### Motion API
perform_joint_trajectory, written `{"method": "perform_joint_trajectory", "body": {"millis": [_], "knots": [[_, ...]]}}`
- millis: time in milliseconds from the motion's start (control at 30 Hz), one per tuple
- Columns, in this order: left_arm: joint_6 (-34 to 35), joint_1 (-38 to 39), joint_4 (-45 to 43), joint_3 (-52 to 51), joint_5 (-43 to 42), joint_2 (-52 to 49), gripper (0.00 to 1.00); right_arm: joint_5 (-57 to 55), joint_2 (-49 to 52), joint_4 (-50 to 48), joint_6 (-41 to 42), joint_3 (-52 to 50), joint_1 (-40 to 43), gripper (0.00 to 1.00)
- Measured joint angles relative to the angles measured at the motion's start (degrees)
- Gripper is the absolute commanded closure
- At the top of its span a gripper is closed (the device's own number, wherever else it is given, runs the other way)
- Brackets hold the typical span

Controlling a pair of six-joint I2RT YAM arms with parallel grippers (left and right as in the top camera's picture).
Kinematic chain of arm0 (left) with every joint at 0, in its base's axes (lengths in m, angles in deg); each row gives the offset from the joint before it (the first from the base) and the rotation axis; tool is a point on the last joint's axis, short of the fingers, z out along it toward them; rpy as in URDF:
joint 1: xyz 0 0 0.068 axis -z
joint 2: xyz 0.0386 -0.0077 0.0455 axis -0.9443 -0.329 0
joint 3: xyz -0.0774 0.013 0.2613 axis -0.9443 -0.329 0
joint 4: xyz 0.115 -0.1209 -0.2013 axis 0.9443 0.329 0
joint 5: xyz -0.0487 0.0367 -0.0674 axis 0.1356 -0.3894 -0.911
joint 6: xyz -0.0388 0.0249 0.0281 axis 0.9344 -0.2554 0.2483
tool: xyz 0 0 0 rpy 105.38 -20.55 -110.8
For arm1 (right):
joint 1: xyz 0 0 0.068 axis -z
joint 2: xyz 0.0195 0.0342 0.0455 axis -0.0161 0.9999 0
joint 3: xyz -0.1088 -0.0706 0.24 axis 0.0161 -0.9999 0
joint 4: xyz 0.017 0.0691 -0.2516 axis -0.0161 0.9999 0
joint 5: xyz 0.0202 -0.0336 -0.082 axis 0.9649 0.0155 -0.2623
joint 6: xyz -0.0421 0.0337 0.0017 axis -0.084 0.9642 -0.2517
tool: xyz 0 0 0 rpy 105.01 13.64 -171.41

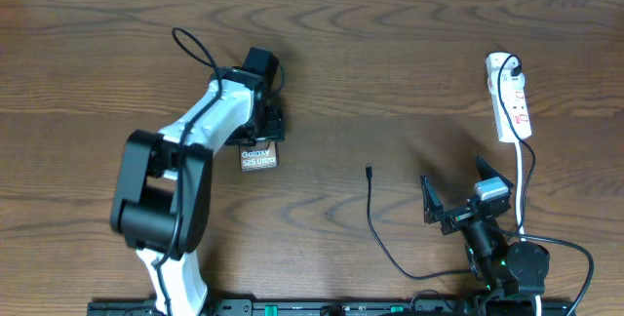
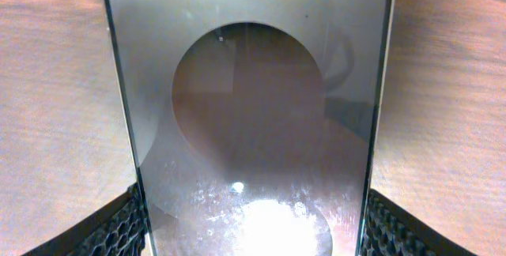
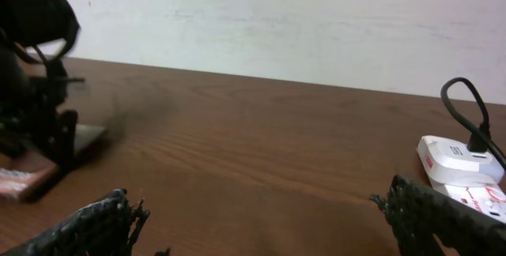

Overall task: Plug charger to phone and switch on socket
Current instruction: 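Lift the box with the left gripper and bring the right gripper toward it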

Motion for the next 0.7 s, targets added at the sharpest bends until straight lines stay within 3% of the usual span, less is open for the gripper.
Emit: {"method": "perform_joint_trajectory", "body": {"millis": [300, 533, 700], "knots": [[0.00, 0.00, 4.07, -0.09, -3.72, 13.14, 0.32, 0.02, 0.00, -0.37, 0.00, 0.00, 0.00, 0.01], [-3.56, 0.04, 3.69, -0.09, -13.40, 13.29, 0.32, 6.34, 0.00, -0.24, 0.24, 0.00, 0.00, 0.01], [-5.66, 0.09, 3.41, -0.09, -16.92, 13.29, 0.32, 11.17, 0.04, -0.22, 8.13, 0.33, 0.00, 0.01]]}}
